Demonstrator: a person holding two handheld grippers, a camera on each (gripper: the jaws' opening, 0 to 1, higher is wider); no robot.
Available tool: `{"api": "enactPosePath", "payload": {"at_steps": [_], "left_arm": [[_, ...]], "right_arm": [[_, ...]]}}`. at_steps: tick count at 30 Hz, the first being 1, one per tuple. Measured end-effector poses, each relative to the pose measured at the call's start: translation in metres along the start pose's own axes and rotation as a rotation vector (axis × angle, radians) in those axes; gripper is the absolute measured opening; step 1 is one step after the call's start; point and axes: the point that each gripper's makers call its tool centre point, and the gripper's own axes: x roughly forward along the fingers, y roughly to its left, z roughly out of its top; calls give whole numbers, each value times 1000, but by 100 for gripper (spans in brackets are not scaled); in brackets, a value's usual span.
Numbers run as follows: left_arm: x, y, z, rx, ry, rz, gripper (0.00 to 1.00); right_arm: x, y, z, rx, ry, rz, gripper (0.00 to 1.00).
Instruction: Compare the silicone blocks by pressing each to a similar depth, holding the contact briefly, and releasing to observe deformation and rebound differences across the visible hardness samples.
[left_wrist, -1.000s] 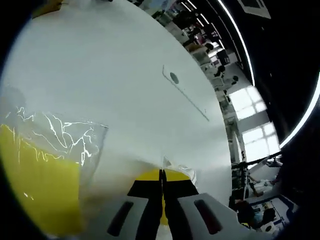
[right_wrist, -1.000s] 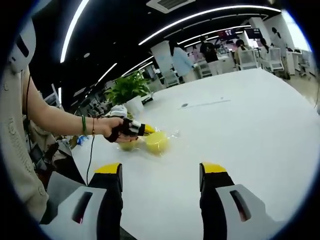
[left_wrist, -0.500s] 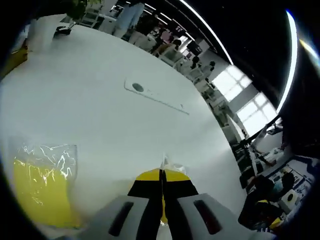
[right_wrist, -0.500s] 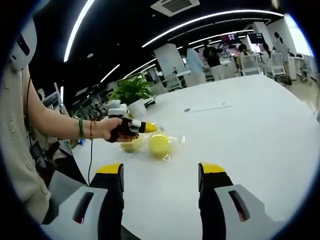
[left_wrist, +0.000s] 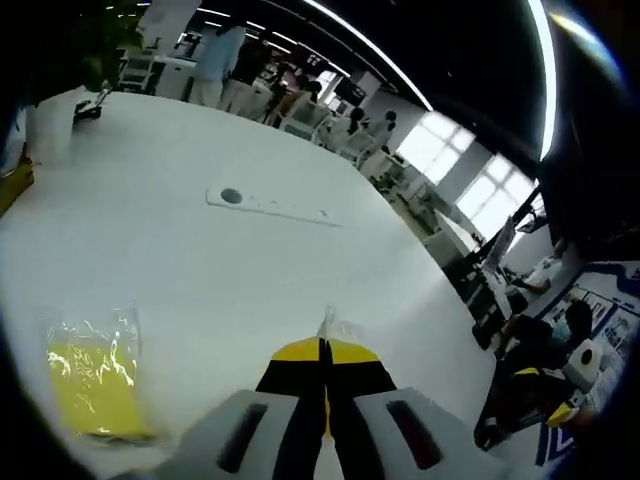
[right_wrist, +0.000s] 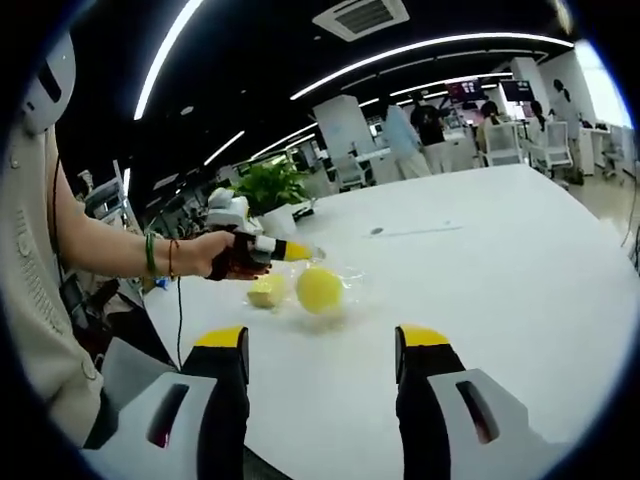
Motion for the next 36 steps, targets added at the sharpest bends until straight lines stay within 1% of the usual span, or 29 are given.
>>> {"api": "enactPosePath", "payload": {"at_steps": [4,6,7,8,9,12,14,15,17,18,20,21,22,23,24,26,28,30,33,36], "left_arm": [[-10,-16,2,80,-10,-19,0],[-14,-23,2,98,-13,-28,0],[-17,-26,3,125,-19,-24,0],[-20,-31,2,134,-16,-37,0],[-23,-34,2,167,-16,-40,0],[-30,-41,0,209,-10,-45,0],[-35,-46,0,216,-4,-57,0],[-37,-46,0,225,-6,-49,0],[-41,-49,0,238,1,-60,0],[-45,-49,0,265,-2,-50,0],[-50,-52,0,282,0,-56,0],[-53,-52,2,295,-12,-50,0],[-58,-55,2,293,-7,-63,0],[-62,-55,5,306,-20,-57,0],[-67,-58,6,310,-20,-65,0],[-77,-63,11,333,-43,-67,0],[-89,-69,16,345,-51,-79,0],[-97,-73,21,378,-67,-84,0],[-114,-80,30,395,-87,-93,0],[-127,-87,37,407,-107,-110,0]], "right_arm": [[-3,6,5,-13,-14,6,54],[-4,9,7,-23,-16,10,54],[-5,12,8,-28,-20,13,54],[-6,13,9,-31,-20,15,54],[-7,15,10,-41,-21,17,54],[-8,20,11,-63,-14,23,53],[-10,23,13,-73,-18,28,53],[-10,24,15,-77,-19,30,53],[-12,28,18,-90,-24,33,53],[-12,30,19,-95,-26,36,53],[-13,33,22,-106,-30,41,53],[-13,35,25,-116,-32,47,54],[-13,37,26,-120,-32,50,54],[-13,38,27,-127,-31,52,54],[-13,40,30,-140,-32,57,54],[-12,44,36,-157,-39,65,54],[-11,49,42,-177,-46,74,54],[-10,53,46,-198,-45,85,54],[-9,61,53,-237,-38,110,55],[-8,68,55,-275,-23,125,56]]}}
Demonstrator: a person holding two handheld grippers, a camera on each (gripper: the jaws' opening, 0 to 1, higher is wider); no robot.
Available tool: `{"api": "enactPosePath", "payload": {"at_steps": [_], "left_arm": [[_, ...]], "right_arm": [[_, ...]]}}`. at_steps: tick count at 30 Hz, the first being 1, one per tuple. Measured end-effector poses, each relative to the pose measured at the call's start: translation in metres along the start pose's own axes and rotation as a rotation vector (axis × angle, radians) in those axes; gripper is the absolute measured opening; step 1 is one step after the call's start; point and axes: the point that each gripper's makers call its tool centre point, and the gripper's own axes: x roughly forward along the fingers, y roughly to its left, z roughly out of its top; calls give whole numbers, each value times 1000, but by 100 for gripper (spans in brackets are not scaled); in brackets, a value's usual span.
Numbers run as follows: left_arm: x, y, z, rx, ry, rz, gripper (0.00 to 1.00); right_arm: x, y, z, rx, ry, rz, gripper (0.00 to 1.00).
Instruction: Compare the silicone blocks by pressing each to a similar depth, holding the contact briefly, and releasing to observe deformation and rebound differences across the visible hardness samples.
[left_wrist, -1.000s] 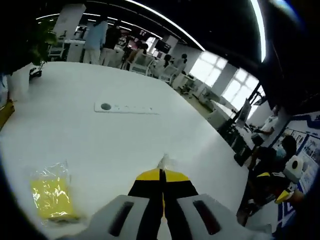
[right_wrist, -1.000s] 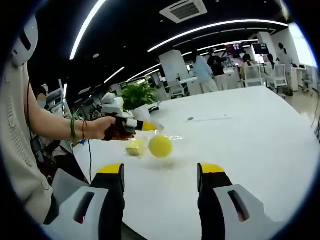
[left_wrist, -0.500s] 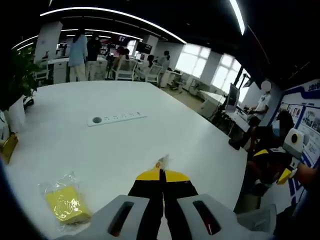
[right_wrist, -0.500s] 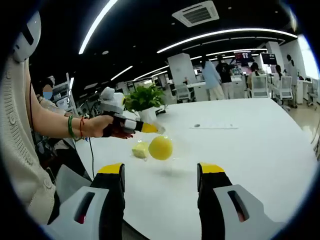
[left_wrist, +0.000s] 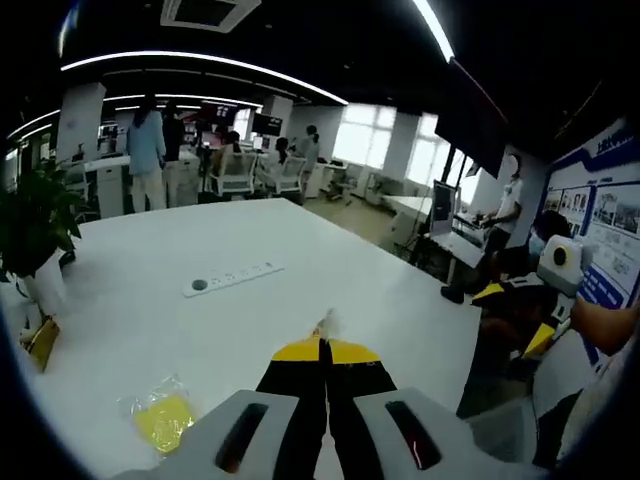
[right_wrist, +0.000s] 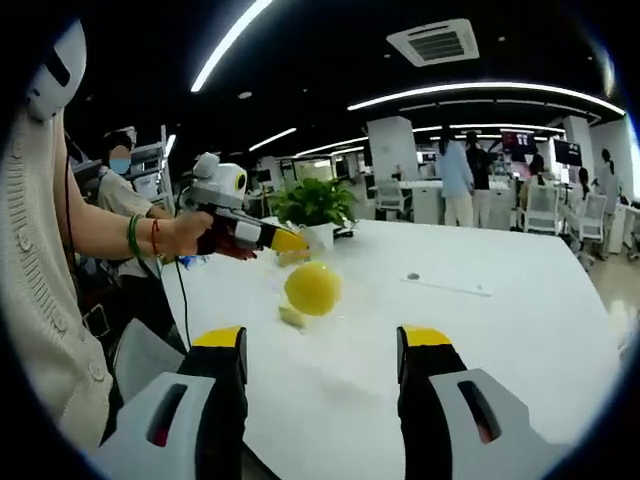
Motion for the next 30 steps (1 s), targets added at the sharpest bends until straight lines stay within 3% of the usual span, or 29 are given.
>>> {"api": "enactPosePath", "payload": {"at_steps": [4,10,20,30], "left_arm": [[-10,-5,4,8,3,-18,0],[-21,-9,-2,19,22,-37,0],[-32,-14,-1,61,40,-71,0],[-37,-26,17,78,33,-135,0]], "right_arm": [[3,6,6,-29,10,20,58],[14,17,24,-74,7,64,60],[52,26,38,-188,102,178,68],[98,35,30,-266,225,318,73]]}}
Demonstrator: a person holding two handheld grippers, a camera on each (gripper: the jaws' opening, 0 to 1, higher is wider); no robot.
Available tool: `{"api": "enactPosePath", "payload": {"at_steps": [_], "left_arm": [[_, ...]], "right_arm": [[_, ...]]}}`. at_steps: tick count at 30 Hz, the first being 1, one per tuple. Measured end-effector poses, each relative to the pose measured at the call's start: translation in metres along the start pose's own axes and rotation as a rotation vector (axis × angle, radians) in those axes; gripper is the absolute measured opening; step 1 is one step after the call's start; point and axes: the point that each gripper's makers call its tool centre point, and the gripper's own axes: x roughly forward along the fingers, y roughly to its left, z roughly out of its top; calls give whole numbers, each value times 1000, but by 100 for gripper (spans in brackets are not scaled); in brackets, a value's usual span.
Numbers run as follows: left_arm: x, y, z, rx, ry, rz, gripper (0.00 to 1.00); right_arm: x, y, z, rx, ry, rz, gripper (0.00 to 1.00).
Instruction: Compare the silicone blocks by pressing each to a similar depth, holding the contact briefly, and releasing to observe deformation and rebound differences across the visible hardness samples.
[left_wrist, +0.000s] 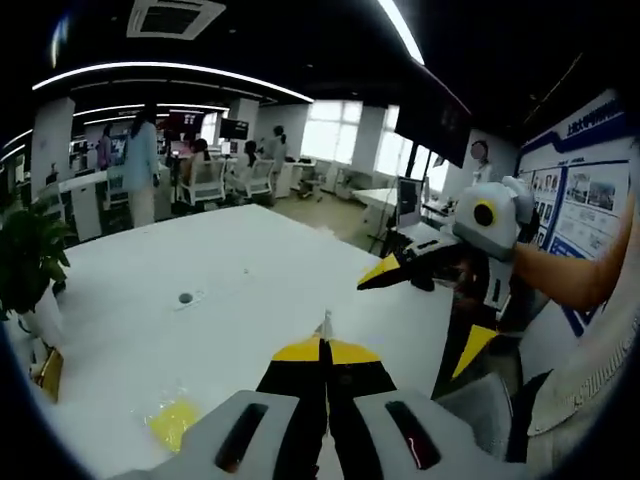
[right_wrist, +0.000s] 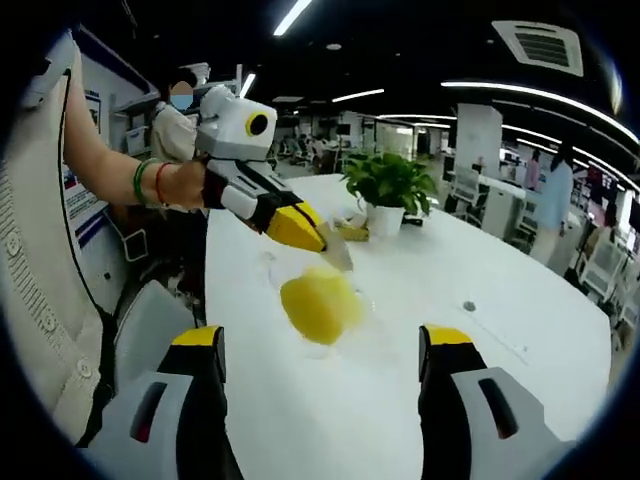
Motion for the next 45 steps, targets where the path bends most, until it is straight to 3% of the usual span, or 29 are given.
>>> {"api": "enactPosePath", "payload": {"at_steps": [9,16,23,34,45], "left_arm": [[3,-11,11,54,3,-51,0],[4,-21,15,85,17,-101,0],[6,-25,15,108,28,-125,0],[4,-32,11,146,60,-144,0],[-4,-42,5,197,82,-160,0]], "right_arm": [[43,-10,4,-39,60,98,71],[63,-9,-7,-44,124,162,65],[71,-5,-9,-36,133,207,50],[71,6,-16,-36,159,256,39],[66,16,-23,-166,189,242,25]]}}
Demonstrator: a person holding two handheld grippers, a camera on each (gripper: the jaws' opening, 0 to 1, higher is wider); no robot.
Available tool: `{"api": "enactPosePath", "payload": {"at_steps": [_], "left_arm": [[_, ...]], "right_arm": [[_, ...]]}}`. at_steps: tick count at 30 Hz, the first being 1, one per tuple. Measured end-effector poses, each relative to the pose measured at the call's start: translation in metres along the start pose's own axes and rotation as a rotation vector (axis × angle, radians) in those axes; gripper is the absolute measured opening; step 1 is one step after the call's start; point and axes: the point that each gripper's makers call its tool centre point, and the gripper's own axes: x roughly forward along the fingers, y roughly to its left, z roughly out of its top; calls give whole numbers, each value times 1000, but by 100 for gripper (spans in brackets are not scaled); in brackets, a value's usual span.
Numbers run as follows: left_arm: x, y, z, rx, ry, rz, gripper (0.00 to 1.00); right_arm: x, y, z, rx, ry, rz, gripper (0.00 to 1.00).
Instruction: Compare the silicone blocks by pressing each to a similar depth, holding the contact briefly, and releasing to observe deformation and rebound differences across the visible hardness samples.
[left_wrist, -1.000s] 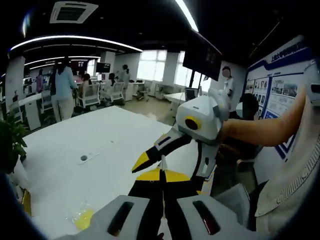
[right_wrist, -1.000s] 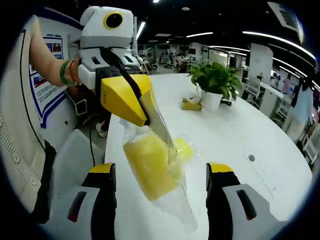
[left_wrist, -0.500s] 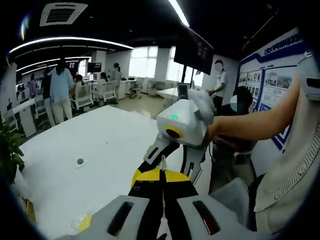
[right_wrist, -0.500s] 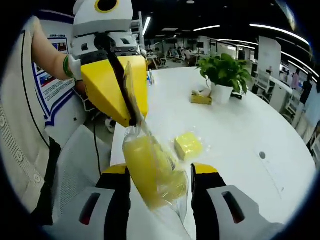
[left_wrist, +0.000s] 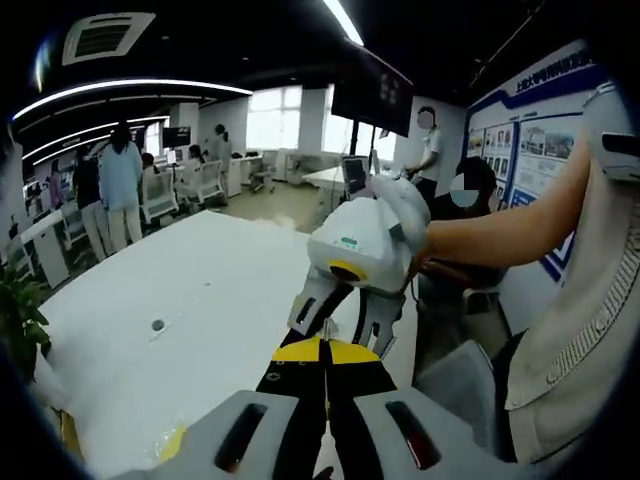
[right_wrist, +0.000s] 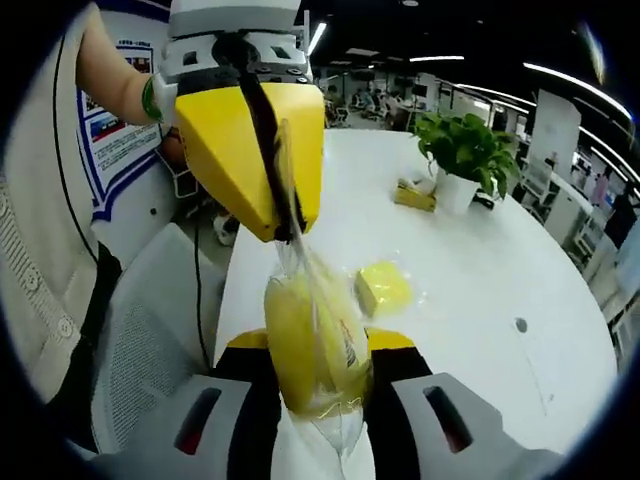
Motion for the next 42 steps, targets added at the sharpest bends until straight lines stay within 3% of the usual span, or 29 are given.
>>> {"api": "enactPosePath", "payload": {"at_steps": [19,42], "left_arm": [[-11,-30,18,127,-37,9,0],[-5,-33,26,175,-47,14,0]], "right_arm": [[-27,16,10,-22,12,-62,12],[-37,20,14,-5,14,-57,10]]}}
